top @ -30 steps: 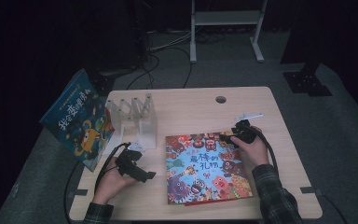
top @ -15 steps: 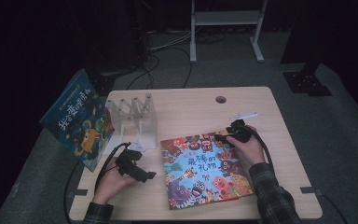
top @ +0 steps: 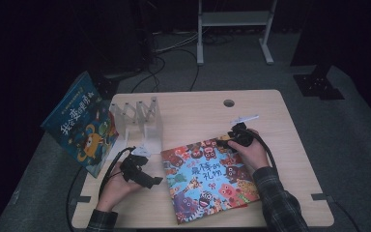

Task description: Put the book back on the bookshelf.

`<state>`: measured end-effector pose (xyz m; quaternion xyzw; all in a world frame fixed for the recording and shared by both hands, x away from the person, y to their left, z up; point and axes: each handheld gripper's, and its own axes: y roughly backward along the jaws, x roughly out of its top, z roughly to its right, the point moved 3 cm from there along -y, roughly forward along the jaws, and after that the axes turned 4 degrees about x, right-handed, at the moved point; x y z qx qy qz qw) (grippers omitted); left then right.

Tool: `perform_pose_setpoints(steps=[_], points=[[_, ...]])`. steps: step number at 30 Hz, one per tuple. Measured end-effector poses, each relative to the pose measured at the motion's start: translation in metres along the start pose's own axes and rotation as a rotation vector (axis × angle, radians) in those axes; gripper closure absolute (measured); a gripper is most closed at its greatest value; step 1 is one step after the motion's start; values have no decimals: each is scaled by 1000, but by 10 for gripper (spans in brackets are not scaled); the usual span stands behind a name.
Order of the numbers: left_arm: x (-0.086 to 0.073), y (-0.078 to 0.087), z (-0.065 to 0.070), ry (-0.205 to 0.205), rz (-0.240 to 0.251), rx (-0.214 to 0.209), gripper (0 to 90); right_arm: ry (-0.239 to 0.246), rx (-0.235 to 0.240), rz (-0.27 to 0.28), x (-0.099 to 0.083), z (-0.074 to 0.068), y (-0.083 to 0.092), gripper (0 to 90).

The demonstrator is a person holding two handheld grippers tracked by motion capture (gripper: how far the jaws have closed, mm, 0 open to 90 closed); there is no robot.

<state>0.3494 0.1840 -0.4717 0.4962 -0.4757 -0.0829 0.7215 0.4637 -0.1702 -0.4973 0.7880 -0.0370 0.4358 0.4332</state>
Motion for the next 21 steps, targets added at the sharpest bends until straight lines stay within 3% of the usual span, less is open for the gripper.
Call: perform_pose_setpoints(steps=[14, 21], points=[[3, -5, 4, -13, 12, -12, 0, 37, 38, 3, 8, -23, -17, 265], [4, -9, 5, -4, 24, -24, 0, 52, 53, -4, 10, -28, -20, 268]])
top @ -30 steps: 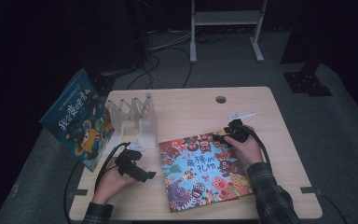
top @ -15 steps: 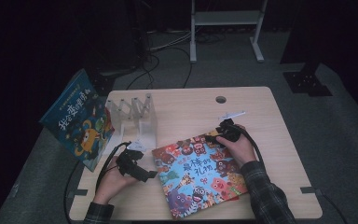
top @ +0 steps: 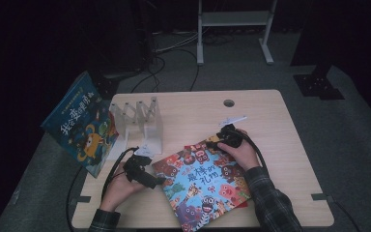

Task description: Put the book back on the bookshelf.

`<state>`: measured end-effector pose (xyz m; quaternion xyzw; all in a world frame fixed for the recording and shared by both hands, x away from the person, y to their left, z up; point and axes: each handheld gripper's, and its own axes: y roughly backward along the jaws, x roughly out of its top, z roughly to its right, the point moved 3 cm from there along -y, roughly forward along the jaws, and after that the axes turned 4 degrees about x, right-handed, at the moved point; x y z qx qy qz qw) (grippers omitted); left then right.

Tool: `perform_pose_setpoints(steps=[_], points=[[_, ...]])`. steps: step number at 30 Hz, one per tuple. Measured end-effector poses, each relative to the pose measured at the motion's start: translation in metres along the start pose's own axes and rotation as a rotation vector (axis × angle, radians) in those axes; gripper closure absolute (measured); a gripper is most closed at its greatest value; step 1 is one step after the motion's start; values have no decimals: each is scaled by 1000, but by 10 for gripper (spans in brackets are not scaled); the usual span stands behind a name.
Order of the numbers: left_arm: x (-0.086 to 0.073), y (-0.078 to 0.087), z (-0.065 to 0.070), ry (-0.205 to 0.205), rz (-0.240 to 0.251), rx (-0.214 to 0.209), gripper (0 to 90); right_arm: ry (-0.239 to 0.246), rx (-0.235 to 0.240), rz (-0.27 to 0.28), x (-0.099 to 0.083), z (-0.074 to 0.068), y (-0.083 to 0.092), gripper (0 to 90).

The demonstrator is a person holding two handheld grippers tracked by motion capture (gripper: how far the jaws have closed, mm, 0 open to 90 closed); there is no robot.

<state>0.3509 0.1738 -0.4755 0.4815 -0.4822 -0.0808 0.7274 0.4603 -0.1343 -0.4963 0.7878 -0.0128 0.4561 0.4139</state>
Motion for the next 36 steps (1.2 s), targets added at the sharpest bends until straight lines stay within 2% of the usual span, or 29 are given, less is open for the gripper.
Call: perform_pose_setpoints(steps=[8, 13, 22, 36], points=[[6, -10, 1, -13, 4, -8, 0, 13, -9, -1, 1, -1, 0, 267], [8, -17, -1, -15, 1, -9, 0, 59, -39, -23, 0, -3, 7, 280], [11, -25, 2, -16, 2, -45, 0, 62, -71, 1, -14, -1, 42, 280], [9, -25, 4, -7, 15, -43, 0, 72, -67, 31, -65, -17, 94, 272]])
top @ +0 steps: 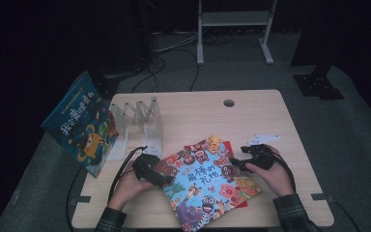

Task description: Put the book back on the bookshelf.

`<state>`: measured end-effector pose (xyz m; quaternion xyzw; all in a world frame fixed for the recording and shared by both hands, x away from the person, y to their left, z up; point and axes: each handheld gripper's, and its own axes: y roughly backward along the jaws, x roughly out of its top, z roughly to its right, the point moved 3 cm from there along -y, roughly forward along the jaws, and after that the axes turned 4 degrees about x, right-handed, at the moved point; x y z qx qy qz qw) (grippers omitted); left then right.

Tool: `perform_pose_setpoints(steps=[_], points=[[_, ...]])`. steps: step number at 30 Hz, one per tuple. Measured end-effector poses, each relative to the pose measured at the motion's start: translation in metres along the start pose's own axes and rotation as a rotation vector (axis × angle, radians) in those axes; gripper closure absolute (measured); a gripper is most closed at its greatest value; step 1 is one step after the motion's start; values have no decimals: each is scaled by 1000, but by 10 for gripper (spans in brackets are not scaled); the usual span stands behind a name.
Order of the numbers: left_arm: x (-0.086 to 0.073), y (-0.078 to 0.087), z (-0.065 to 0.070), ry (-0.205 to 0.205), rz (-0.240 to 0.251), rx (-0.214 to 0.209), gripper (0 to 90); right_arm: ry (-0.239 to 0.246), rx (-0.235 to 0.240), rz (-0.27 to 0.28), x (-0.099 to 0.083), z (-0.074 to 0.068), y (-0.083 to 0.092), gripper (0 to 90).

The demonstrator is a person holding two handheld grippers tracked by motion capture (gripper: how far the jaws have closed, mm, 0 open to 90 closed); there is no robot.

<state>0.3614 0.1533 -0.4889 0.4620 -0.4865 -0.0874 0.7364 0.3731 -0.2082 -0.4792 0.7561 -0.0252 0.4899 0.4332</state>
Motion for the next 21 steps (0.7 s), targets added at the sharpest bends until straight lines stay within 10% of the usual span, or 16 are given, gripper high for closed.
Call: perform_pose_setpoints(steps=[21], points=[[0, 1, 0, -1, -9, 2, 0, 15, 11, 15, -72, -20, 70, 268]])
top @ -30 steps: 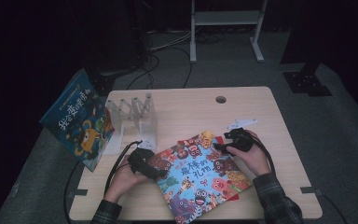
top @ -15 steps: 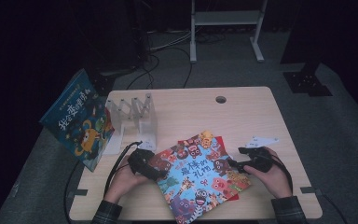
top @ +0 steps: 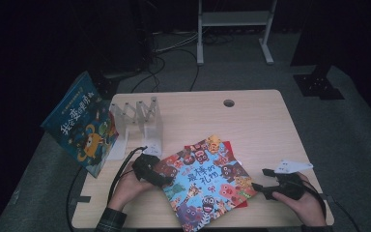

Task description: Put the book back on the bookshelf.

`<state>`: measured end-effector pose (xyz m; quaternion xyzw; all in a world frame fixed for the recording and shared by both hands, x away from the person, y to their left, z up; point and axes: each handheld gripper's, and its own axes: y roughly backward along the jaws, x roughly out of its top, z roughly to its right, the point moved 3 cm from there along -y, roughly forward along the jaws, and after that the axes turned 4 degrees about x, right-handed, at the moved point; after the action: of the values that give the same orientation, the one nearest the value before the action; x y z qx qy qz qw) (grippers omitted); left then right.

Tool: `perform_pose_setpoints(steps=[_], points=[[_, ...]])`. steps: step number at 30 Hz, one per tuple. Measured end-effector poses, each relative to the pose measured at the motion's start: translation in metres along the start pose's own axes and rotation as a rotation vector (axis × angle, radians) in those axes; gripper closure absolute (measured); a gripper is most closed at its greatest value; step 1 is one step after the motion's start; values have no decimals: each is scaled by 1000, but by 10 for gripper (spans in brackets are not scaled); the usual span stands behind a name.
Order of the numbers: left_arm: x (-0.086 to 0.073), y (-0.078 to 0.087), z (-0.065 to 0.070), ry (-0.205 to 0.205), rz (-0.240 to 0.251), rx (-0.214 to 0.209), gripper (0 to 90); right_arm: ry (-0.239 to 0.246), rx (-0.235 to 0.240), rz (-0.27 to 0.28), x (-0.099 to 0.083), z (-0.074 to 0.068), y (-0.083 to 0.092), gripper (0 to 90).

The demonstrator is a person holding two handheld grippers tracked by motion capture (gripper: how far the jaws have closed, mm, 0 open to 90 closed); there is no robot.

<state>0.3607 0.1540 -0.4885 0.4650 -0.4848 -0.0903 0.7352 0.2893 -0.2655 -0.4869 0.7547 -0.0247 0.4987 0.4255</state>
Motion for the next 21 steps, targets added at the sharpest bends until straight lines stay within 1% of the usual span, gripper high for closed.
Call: perform_pose_setpoints(steps=[5, 9, 13, 15, 17, 21], points=[[0, 0, 1, 4, -3, -1, 0, -18, -5, 6, -16, -3, 9, 267], [-1, 1, 1, 0, -8, -3, 0, -27, -4, -4, -26, -5, 9, 272], [-1, 1, 2, 2, -10, -3, 0, -22, -11, -29, -27, -4, 2, 263], [-2, 2, 3, 0, -18, -4, 0, -24, -9, -26, -26, -4, 1, 266], [-2, 2, 3, 2, -10, -6, 0, -24, -12, -26, -26, -3, 0, 266], [-3, 3, 4, 1, -16, -8, 0, -24, -12, -24, -24, -1, -1, 266]])
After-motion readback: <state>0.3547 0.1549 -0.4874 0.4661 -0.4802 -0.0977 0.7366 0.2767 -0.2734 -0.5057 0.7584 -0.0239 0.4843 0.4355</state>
